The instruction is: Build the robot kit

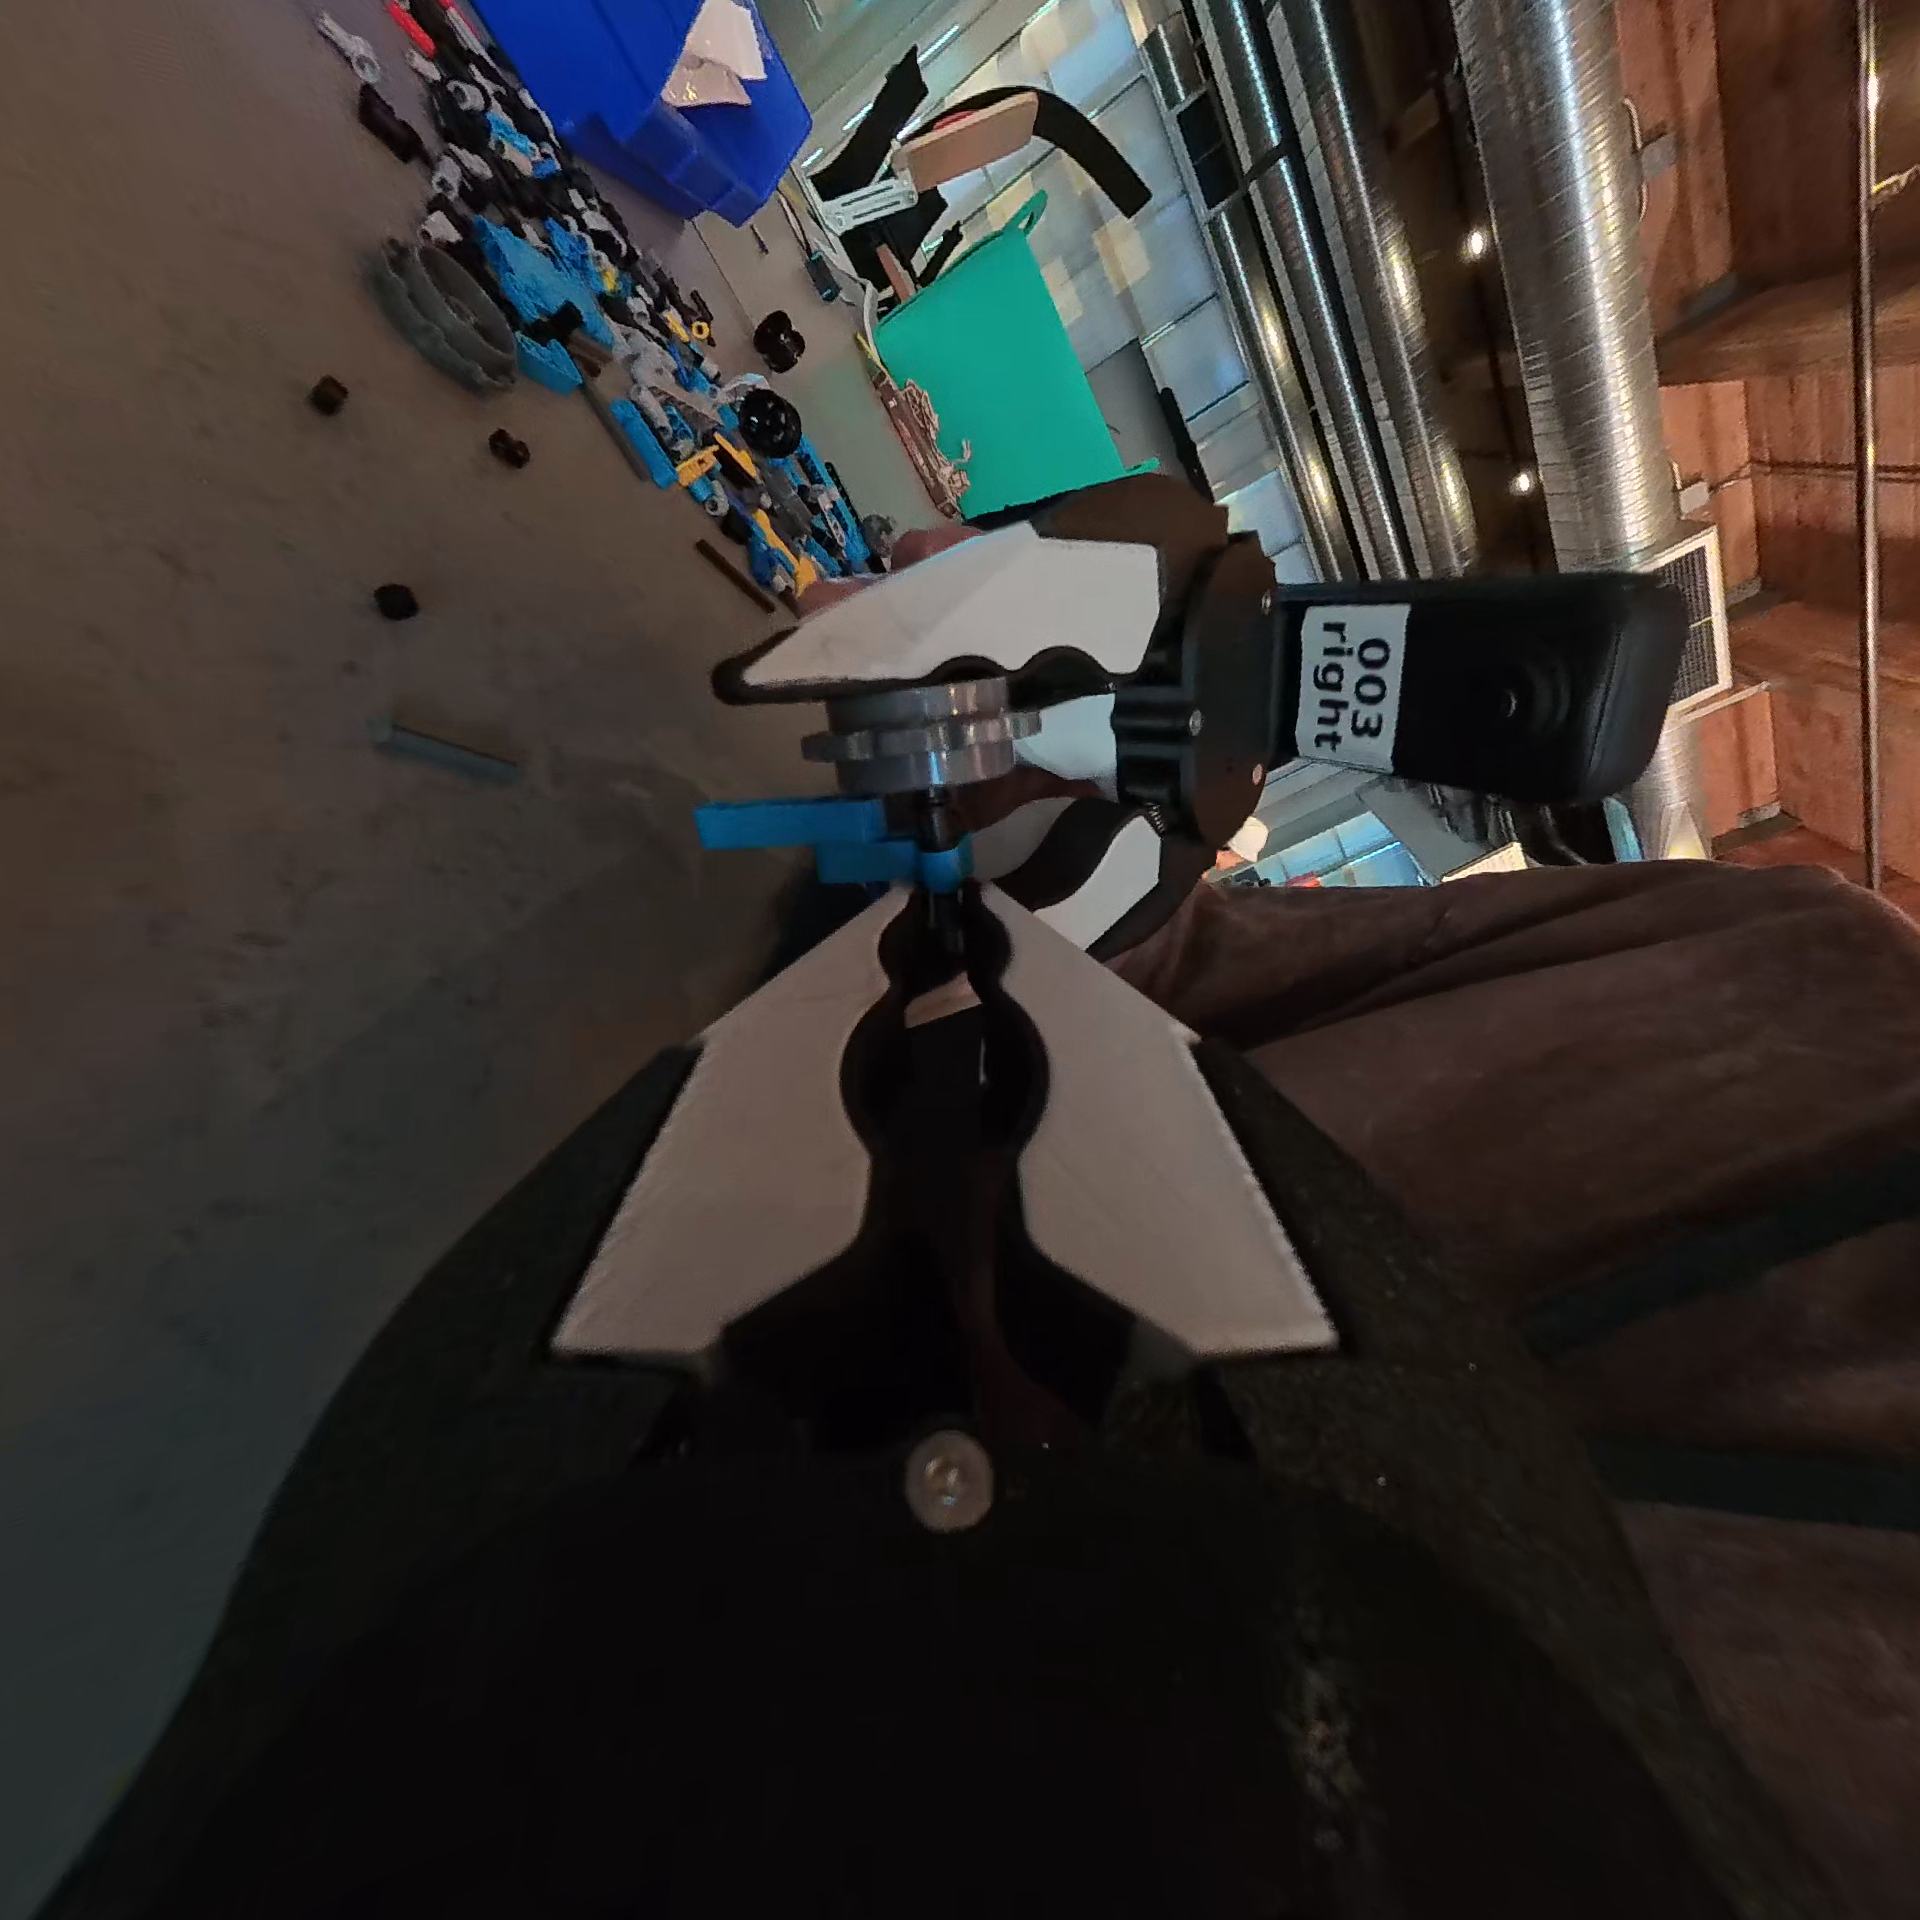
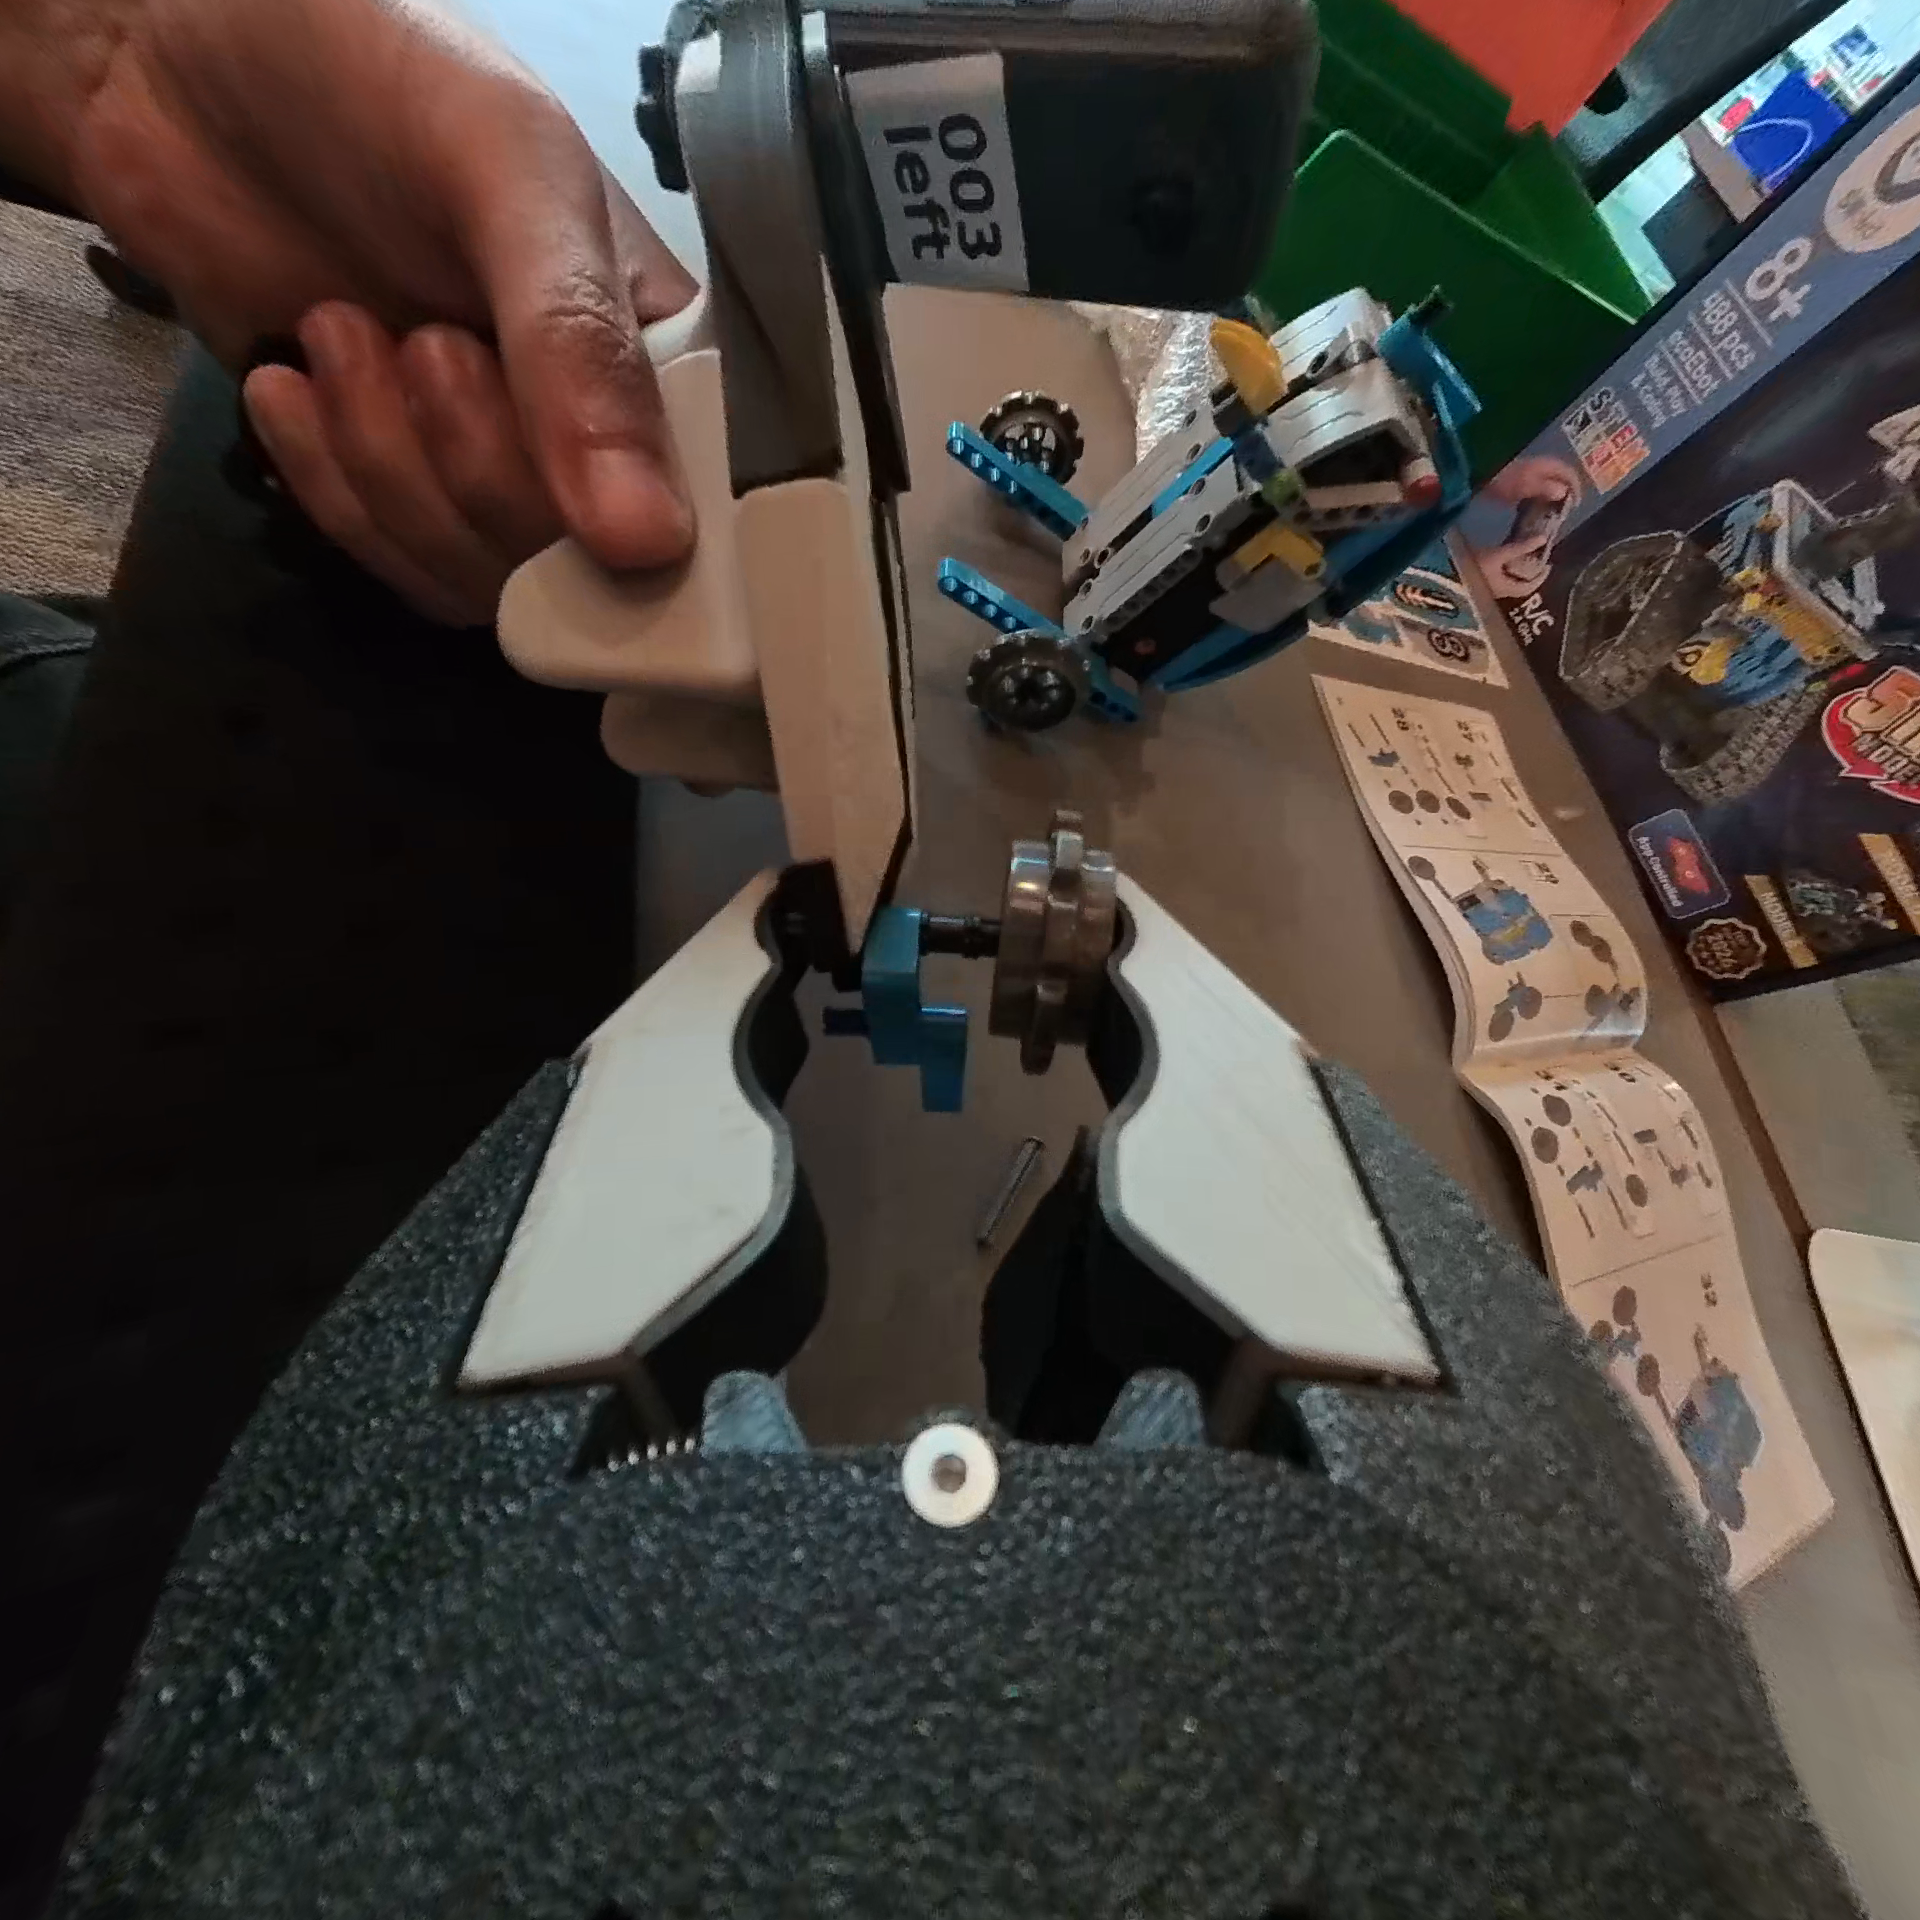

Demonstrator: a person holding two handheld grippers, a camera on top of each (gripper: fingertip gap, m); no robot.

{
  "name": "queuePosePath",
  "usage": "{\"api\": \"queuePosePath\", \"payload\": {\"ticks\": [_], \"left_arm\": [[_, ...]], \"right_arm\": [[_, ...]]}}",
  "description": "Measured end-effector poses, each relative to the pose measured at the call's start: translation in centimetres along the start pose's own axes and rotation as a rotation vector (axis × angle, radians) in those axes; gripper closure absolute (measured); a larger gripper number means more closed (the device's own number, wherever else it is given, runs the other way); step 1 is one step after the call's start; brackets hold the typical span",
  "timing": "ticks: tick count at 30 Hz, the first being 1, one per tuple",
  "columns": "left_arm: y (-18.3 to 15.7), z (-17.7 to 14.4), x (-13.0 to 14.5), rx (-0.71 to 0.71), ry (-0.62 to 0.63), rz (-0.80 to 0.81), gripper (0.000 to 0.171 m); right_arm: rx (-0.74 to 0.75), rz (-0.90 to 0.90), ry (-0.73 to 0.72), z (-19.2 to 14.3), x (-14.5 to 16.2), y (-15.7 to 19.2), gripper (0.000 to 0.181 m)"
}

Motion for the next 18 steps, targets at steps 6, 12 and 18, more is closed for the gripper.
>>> {"api": "queuePosePath", "payload": {"ticks": [6,12,18], "left_arm": [[-0.51,-0.11,-0.22,0.086,0.006,-0.035,0.151],[-0.44,-0.90,-0.65,0.088,-0.050,-0.057,0.152],[-0.51,-0.10,-0.29,0.012,-0.021,0.022,0.147]], "right_arm": [[-0.016,0.001,-0.018,-0.19,-0.02,-0.18,0.127],[0.028,-0.005,-0.031,-0.52,-0.04,-0.71,0.127],[0.021,-0.023,-0.010,-0.11,-0.09,-0.09,0.127]]}}
Point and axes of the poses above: each gripper's, where its closed fingertips meet, z out along the fingers, x out of its underside, y = z × x across the jaws, the point moved 5 cm from there along -z, back along the fingers, and after that the axes turned 1 degree about -z, right-handed, at the moved point
